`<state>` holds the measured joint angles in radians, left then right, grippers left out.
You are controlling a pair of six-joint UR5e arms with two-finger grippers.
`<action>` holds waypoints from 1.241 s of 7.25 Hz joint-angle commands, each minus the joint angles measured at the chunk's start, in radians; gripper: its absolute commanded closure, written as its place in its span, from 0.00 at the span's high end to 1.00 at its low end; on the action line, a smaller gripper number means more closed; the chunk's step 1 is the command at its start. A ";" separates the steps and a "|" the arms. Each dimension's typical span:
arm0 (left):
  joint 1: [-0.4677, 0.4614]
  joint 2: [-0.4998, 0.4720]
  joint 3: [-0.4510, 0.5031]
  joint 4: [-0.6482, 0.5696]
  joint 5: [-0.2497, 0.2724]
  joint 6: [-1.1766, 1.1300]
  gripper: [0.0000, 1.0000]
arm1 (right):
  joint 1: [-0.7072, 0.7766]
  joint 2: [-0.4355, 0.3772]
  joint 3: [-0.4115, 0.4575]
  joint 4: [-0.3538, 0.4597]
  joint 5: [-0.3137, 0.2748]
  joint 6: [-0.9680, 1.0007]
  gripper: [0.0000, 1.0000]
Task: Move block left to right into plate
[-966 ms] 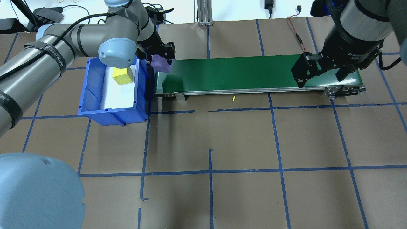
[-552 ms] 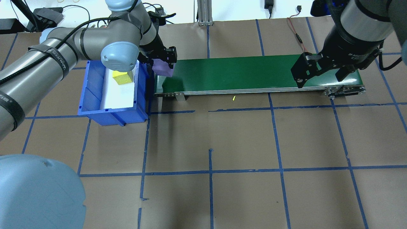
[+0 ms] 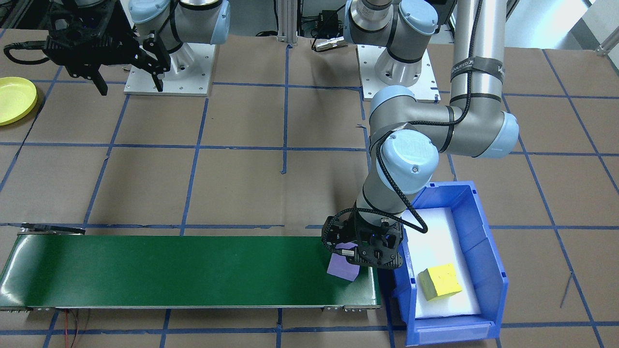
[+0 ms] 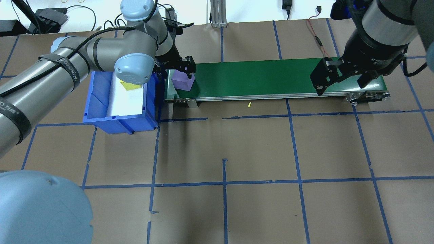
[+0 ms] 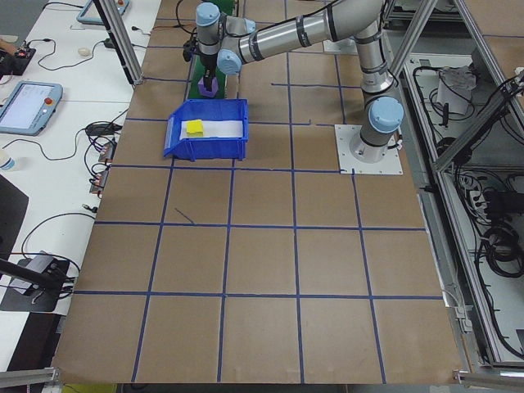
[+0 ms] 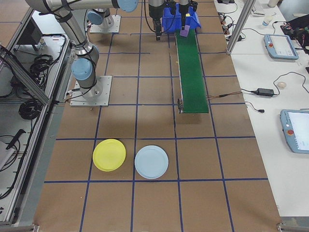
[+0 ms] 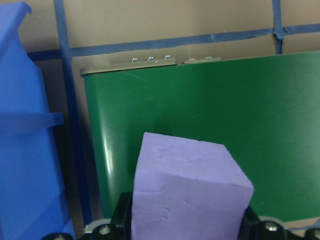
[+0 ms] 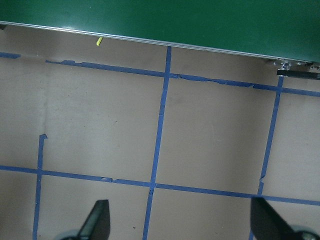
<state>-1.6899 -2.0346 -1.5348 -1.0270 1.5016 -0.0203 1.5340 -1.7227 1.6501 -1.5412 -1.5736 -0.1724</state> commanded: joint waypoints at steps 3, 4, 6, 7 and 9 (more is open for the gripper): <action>0.089 0.045 0.038 -0.004 0.054 0.037 1.00 | -0.005 0.047 0.014 -0.054 0.003 -0.013 0.99; 0.137 0.043 0.045 -0.002 0.054 0.030 1.00 | -0.005 0.134 0.005 -0.185 0.007 -0.019 1.00; 0.222 0.019 0.106 -0.001 0.055 0.016 1.00 | -0.003 0.291 -0.010 -0.377 0.140 -0.012 0.99; 0.237 -0.018 0.111 0.001 0.054 -0.013 1.00 | -0.003 0.355 -0.045 -0.399 0.152 -0.007 0.99; 0.272 -0.087 0.111 0.007 0.048 -0.046 1.00 | -0.003 0.461 -0.073 -0.485 0.193 0.016 1.00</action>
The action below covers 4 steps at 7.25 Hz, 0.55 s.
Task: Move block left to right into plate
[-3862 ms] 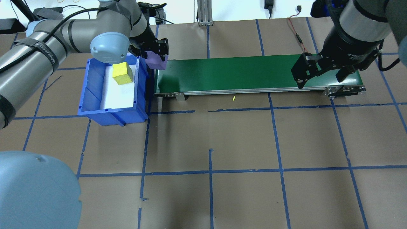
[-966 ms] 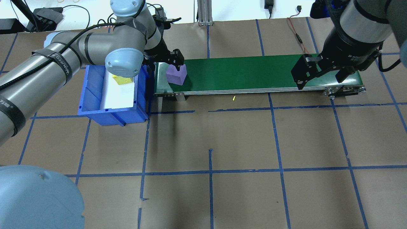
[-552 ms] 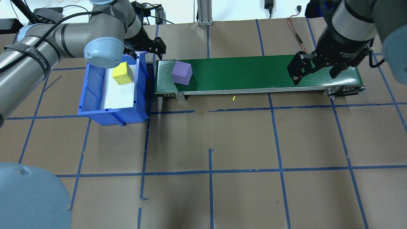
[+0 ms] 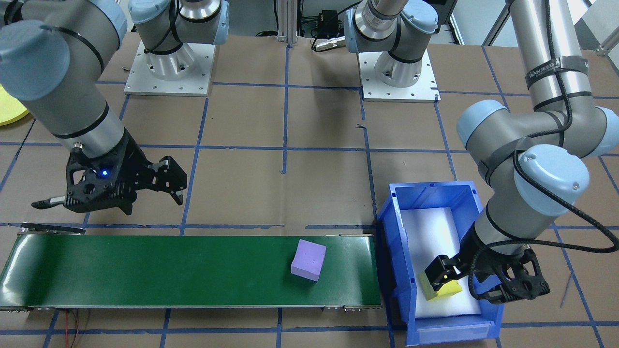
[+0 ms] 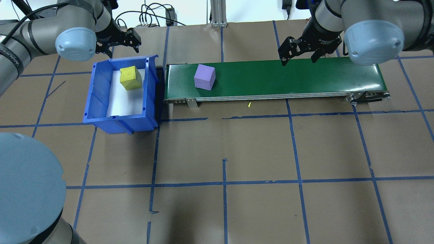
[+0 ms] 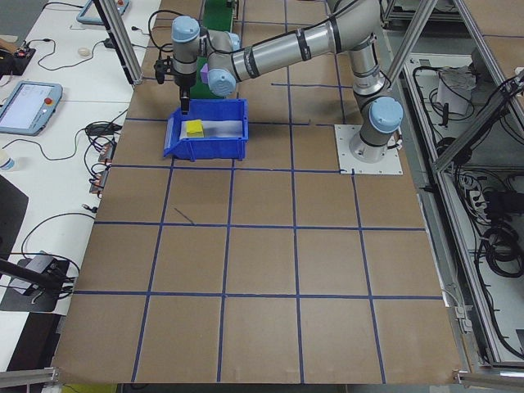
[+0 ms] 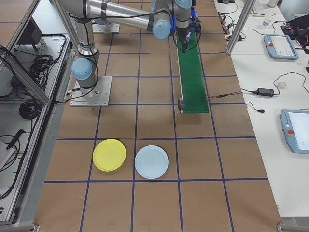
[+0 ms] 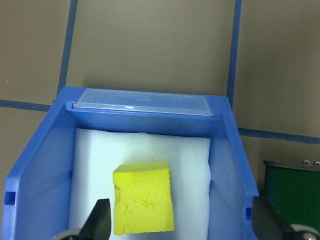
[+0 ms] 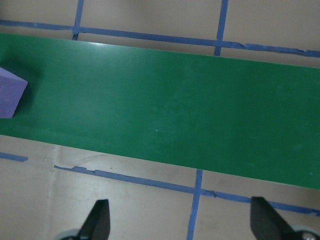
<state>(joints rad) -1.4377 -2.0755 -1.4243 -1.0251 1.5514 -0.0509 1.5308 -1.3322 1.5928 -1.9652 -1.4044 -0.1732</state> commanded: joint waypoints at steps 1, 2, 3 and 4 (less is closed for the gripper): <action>0.034 -0.082 -0.008 0.035 -0.002 -0.015 1.00 | 0.002 0.094 -0.011 -0.092 0.059 0.068 1.00; 0.034 -0.084 -0.030 0.045 0.003 -0.009 1.00 | 0.002 0.096 -0.007 -0.092 0.059 0.077 1.00; 0.037 -0.098 -0.051 0.056 -0.010 -0.009 1.00 | 0.002 0.097 -0.005 -0.092 0.059 0.078 1.00; 0.037 -0.101 -0.060 0.091 -0.011 -0.014 0.99 | 0.002 0.097 -0.001 -0.092 0.061 0.086 1.00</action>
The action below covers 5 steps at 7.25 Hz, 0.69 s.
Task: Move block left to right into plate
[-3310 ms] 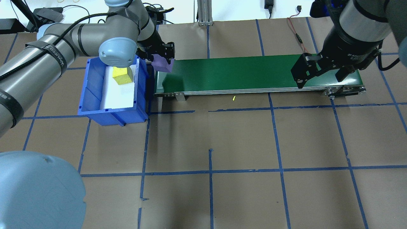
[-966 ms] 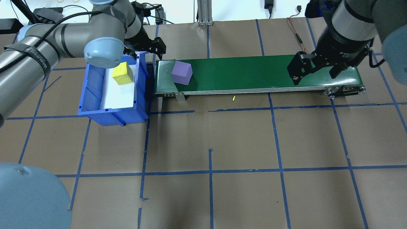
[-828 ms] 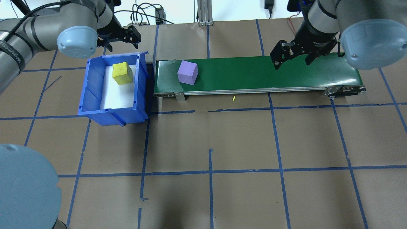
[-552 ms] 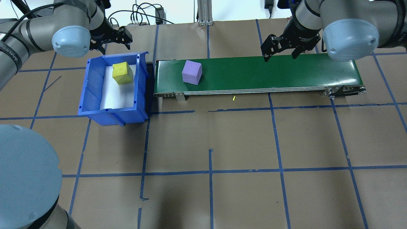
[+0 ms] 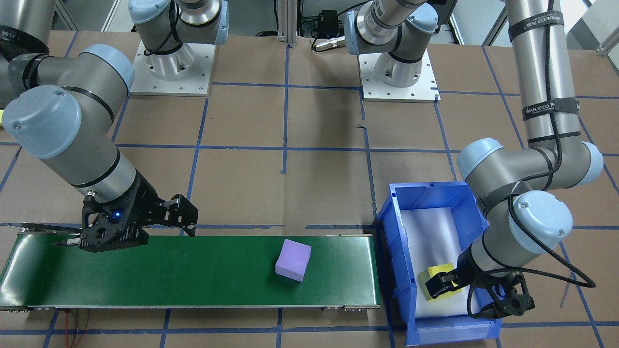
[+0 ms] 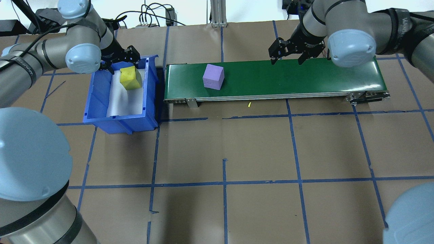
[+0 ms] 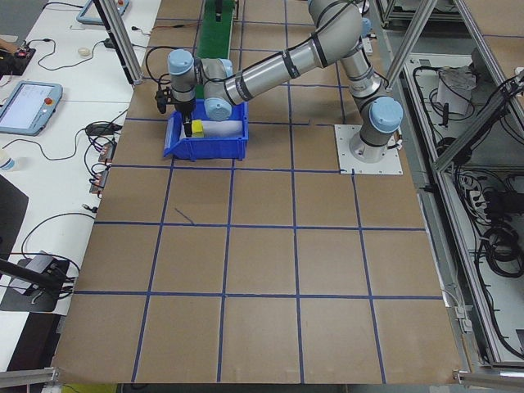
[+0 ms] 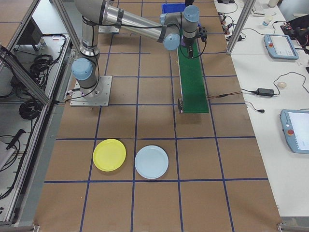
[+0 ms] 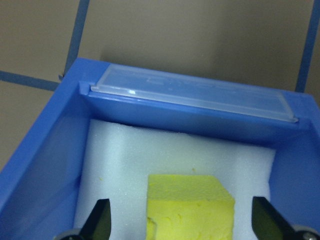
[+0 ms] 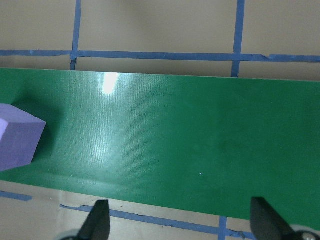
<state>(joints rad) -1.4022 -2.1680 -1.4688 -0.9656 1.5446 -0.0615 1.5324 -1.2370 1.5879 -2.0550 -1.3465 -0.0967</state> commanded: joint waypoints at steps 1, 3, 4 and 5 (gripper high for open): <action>0.002 -0.009 -0.016 0.031 -0.008 -0.001 0.98 | 0.000 0.005 0.017 -0.002 0.004 0.029 1.00; 0.003 -0.009 -0.039 0.030 -0.020 0.055 0.79 | 0.000 0.023 0.032 -0.029 0.007 0.046 1.00; 0.002 -0.003 -0.035 0.027 -0.018 0.078 0.46 | -0.001 0.063 0.027 -0.074 0.036 0.048 1.00; 0.002 0.008 -0.036 0.019 -0.020 0.110 0.27 | -0.001 0.088 0.021 -0.083 0.064 0.083 1.00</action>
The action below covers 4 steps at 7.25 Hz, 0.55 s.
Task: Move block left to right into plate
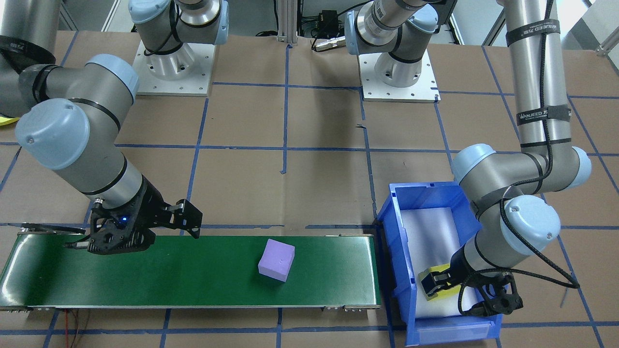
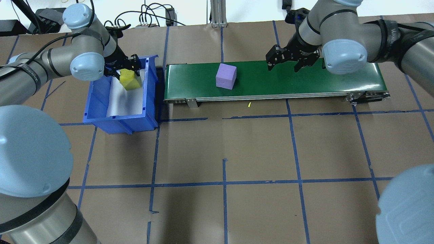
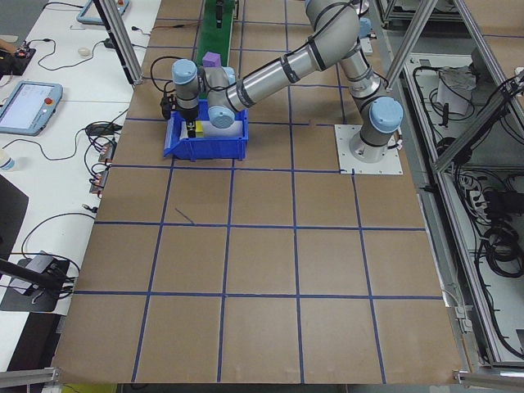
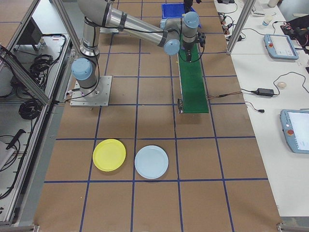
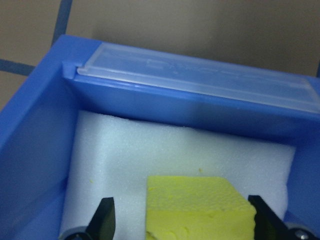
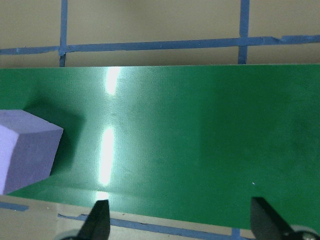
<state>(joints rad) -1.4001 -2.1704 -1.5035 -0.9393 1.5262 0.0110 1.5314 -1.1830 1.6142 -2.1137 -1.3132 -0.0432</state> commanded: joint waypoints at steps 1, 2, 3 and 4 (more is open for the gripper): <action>0.000 0.039 0.005 -0.048 0.002 0.037 0.26 | 0.000 0.036 -0.007 -0.035 0.031 0.049 1.00; 0.000 0.100 0.023 -0.143 0.002 0.030 0.26 | 0.000 0.046 -0.007 -0.063 0.031 0.049 1.00; 0.000 0.162 0.025 -0.220 0.000 0.030 0.26 | 0.000 0.061 -0.010 -0.098 0.031 0.052 1.00; -0.013 0.202 0.025 -0.278 -0.008 0.021 0.26 | 0.000 0.069 -0.013 -0.100 0.031 0.083 1.00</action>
<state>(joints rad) -1.4036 -2.0273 -1.4816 -1.1356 1.5250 0.0396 1.5309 -1.1265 1.6049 -2.1971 -1.2829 0.0145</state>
